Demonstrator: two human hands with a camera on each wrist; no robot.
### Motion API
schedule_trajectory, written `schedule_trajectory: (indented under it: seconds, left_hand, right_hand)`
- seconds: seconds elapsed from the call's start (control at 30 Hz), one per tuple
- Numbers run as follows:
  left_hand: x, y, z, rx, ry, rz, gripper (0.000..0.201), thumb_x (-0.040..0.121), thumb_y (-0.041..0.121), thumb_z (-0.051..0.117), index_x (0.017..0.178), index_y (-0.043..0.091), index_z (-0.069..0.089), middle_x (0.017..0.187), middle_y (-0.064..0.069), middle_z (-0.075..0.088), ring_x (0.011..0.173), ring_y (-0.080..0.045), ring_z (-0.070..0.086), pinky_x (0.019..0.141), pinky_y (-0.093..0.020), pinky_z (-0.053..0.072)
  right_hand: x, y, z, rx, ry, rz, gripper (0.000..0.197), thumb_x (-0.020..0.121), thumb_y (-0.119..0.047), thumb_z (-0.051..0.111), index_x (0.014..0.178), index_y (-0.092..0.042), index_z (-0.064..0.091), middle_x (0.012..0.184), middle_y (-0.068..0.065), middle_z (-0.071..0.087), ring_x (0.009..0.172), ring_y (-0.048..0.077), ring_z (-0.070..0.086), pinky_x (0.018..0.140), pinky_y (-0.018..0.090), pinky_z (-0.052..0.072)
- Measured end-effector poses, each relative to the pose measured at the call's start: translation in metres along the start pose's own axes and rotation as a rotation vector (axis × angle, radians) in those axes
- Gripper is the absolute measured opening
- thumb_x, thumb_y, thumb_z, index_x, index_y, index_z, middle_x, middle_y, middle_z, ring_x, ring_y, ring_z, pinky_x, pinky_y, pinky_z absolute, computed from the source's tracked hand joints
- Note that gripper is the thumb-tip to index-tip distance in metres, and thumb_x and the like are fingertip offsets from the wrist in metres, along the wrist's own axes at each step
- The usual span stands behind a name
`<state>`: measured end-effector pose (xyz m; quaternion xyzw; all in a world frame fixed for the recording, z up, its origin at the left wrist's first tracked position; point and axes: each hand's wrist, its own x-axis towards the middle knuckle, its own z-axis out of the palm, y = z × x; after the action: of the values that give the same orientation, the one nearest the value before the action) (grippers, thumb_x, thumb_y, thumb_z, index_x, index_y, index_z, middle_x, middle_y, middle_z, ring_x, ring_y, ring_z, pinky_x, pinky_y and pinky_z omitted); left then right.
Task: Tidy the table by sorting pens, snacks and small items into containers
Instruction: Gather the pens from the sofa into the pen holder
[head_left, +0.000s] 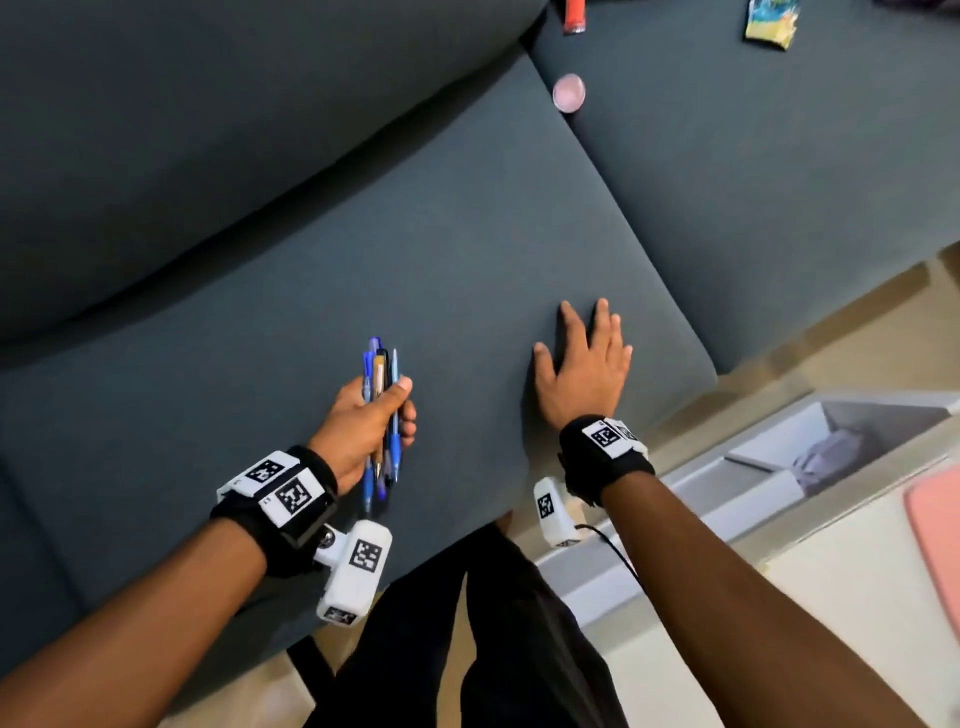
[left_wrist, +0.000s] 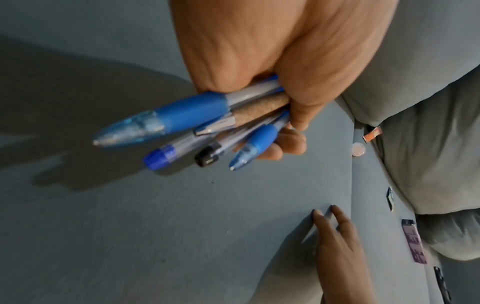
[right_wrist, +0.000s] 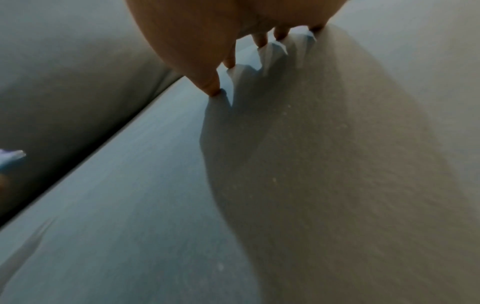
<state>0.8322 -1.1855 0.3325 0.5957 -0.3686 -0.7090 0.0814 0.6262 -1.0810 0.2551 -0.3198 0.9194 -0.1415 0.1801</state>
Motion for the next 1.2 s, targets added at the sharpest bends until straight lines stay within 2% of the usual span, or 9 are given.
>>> schedule_trajectory:
  seconds: [0.1,0.23,0.33,0.47,0.57,0.63,0.73,0.9,1.2]
  left_hand:
    - [-0.009,-0.003,-0.005,-0.043,0.053,0.016,0.016,0.097,0.019,0.055,0.083,0.015,0.05,0.062,-0.003,0.054,0.045,-0.01,0.053,0.047,-0.023,0.051]
    - [-0.026,-0.01,-0.012,-0.11,0.043,0.011,0.015,0.097,0.02,0.056,0.084,0.015,0.049,0.063,-0.002,0.052,0.046,-0.01,0.053,0.048,-0.023,0.051]
    - [-0.036,-0.023,-0.015,-0.122,0.002,0.012,0.017,0.097,0.018,0.055,0.082,0.015,0.049,0.062,-0.002,0.051,0.045,-0.01,0.052,0.047,-0.023,0.051]
    - [-0.047,-0.058,-0.019,-0.084,-0.06,0.0,0.017,0.098,0.017,0.053,0.083,0.015,0.048,0.063,-0.004,0.049,0.045,-0.011,0.051,0.046,-0.023,0.049]
    - [-0.061,-0.089,-0.024,-0.028,-0.135,-0.028,0.018,0.098,0.018,0.054,0.082,0.016,0.047,0.063,-0.004,0.05,0.048,-0.012,0.052,0.048,-0.025,0.05]
    - [-0.071,-0.101,-0.027,-0.018,-0.167,-0.041,0.018,0.098,0.019,0.054,0.082,0.016,0.047,0.063,-0.002,0.051,0.05,-0.013,0.052,0.049,-0.026,0.05]
    - [-0.086,-0.116,-0.037,0.012,-0.2,-0.055,0.018,0.098,0.019,0.054,0.082,0.016,0.046,0.061,-0.002,0.051,0.05,-0.013,0.051,0.049,-0.026,0.049]
    - [-0.099,-0.138,-0.047,0.124,-0.243,-0.063,0.014,0.098,0.021,0.055,0.088,0.014,0.048,0.063,-0.001,0.053,0.051,-0.013,0.052,0.051,-0.027,0.05]
    - [-0.134,-0.194,-0.011,0.212,-0.341,-0.148,0.013,0.098,0.022,0.055,0.095,0.011,0.048,0.064,-0.003,0.052,0.052,-0.015,0.051,0.051,-0.025,0.05]
  right_hand:
    - [-0.018,0.006,-0.004,-0.018,-0.072,-0.099,0.062,0.088,-0.042,0.058,0.146,-0.029,0.041,0.162,0.01,0.02,0.149,0.033,0.017,0.117,0.053,0.016]
    - [-0.065,0.035,-0.022,-0.024,-0.142,-0.169,0.063,0.079,-0.038,0.064,0.139,-0.024,0.05,0.156,0.016,0.031,0.14,0.039,0.032,0.113,0.051,0.032]
    - [-0.12,0.068,-0.031,-0.147,-0.086,0.026,0.063,0.078,-0.044,0.062,0.137,-0.028,0.047,0.154,0.015,0.032,0.142,0.037,0.03,0.111,0.056,0.032]
    - [-0.198,0.12,-0.026,-0.269,-0.138,0.436,0.083,0.084,-0.051,0.063,0.151,-0.036,0.015,0.164,0.006,-0.001,0.151,0.029,0.0,0.116,0.062,0.012]
    - [-0.26,0.15,-0.011,-0.176,-0.15,0.779,0.098,0.086,-0.05,0.063,0.156,-0.03,-0.002,0.164,0.006,-0.011,0.151,0.029,-0.005,0.116,0.061,0.009]
    - [-0.288,0.163,0.003,-0.02,-0.222,0.906,0.106,0.085,-0.049,0.067,0.157,-0.019,-0.004,0.164,0.012,-0.009,0.151,0.034,0.0,0.118,0.054,0.009]
    - [-0.319,0.167,0.026,0.022,-0.391,0.889,0.121,0.079,-0.057,0.071,0.155,-0.009,-0.01,0.161,0.02,-0.015,0.149,0.041,-0.005,0.122,0.048,0.003]
    - [-0.32,0.168,0.041,0.058,-0.396,0.912,0.132,0.075,-0.061,0.073,0.152,-0.011,-0.021,0.157,0.02,-0.028,0.145,0.044,-0.022,0.117,0.052,-0.011]
    - [-0.322,0.179,0.042,0.071,-0.456,0.874,0.133,0.074,-0.067,0.069,0.15,-0.016,-0.027,0.155,0.016,-0.035,0.141,0.047,-0.029,0.115,0.059,-0.012]
